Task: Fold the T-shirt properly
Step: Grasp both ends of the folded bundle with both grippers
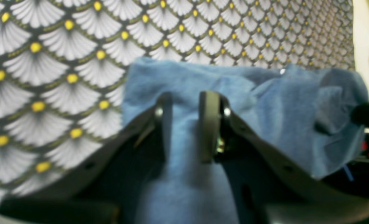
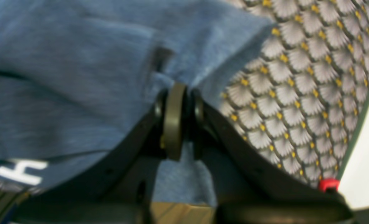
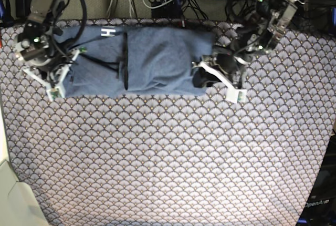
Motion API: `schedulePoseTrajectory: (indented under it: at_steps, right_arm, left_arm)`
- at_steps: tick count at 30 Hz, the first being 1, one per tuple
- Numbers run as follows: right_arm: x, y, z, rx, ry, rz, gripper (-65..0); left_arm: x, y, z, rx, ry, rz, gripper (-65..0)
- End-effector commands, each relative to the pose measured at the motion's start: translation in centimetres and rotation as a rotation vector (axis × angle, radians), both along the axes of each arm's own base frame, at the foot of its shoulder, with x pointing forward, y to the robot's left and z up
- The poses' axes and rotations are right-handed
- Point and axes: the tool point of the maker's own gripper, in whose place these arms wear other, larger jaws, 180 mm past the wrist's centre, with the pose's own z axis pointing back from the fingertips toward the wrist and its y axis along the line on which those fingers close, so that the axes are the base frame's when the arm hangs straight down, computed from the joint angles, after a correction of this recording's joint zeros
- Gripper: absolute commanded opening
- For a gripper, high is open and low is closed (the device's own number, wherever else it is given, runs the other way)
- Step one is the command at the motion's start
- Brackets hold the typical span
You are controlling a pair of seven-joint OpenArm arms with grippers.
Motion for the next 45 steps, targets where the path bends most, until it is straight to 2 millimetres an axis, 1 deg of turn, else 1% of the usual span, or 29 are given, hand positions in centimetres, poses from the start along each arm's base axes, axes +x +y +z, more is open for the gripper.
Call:
schedulePoseTrajectory:
  at_steps: [1,2,7,9,10,12,15,20,25,29,31,32,34,35,39,41,42,44,45]
  right_arm:
    - [0.8,0.8,1.0,0.003,-0.046,0.035,-65.0]
    - [0.8,1.6,0.9,0.007,-0.042,0.060,-65.0]
    - [0.6,6.1,0.2,0.053,-0.049,0.196,-65.0]
    - [0.6,8.6,0.1,0.081,-0.058,0.266,-65.0]
    - [0.5,9.4,0.0,0.090,-0.058,0.289,-65.0]
    - [0.6,10.2,0.1,0.100,-0.068,0.313,-65.0]
    - [0.6,10.3,0.1,0.102,-0.071,0.315,-65.0]
    - [1.0,9.9,0.4,0.091,-0.082,0.315,-65.0]
    - [1.0,8.4,0.2,0.053,-0.070,0.313,-65.0]
    - [0.9,4.9,0.3,0.028,-0.071,0.212,-65.0]
    - [0.9,3.5,0.0,0.024,-0.063,0.171,-65.0]
    - [1.0,3.1,-0.2,0.025,-0.057,0.156,-65.0]
    - [0.6,1.3,-1.1,0.022,-0.029,0.109,-65.0]
    - [0.3,0.8,-1.6,0.025,-0.012,0.095,-65.0]
    - [0.0,0.2,-3.1,0.045,0.029,0.066,-65.0]
    - [-0.2,-0.3,-3.4,0.049,0.038,0.048,-65.0]
    - [0.1,-0.5,-3.3,0.047,0.036,0.042,-64.1]
    - [0.1,-0.9,-3.2,0.046,0.035,0.026,-58.4]
    - [0.1,-1.1,-3.1,0.046,0.032,0.020,-54.4]
  left_arm:
    - [0.5,0.2,1.0,-0.008,-0.034,0.003,-50.2]
    - [0.5,0.2,1.1,-0.008,-0.036,0.002,-50.2]
    - [0.1,2.9,0.6,0.025,-0.023,0.051,-50.2]
    - [0.1,4.1,0.6,0.030,-0.020,0.084,-50.2]
    - [0.0,4.6,0.5,0.032,-0.019,0.096,-50.2]
    - [-0.3,5.2,0.3,0.036,-0.012,0.113,-50.2]
    - [-0.2,5.2,0.7,0.032,-0.021,0.113,-50.2]
    - [-0.3,4.9,1.1,0.025,-0.029,0.108,-50.2]
    - [-0.3,4.8,1.1,0.023,-0.030,0.109,-50.2]
    - [-0.1,4.8,1.2,0.022,-0.033,0.110,-50.2]
    - [0.0,4.8,1.2,0.021,-0.034,0.113,-50.2]
    - [0.0,4.8,1.2,0.021,-0.034,0.113,-50.2]
    - [0.0,4.7,1.2,0.019,-0.034,0.112,-50.2]
    - [0.0,4.7,1.2,0.019,-0.034,0.112,-50.2]
    - [-0.1,4.8,1.2,0.019,-0.034,0.111,-50.2]
    - [-0.1,4.8,1.2,0.019,-0.034,0.111,-50.2]
    - [-0.1,4.8,1.2,0.019,-0.034,0.111,-50.2]
    - [-0.1,4.8,1.2,0.019,-0.034,0.111,-50.2]
    - [-0.1,4.7,1.2,0.018,-0.035,0.110,-50.2]
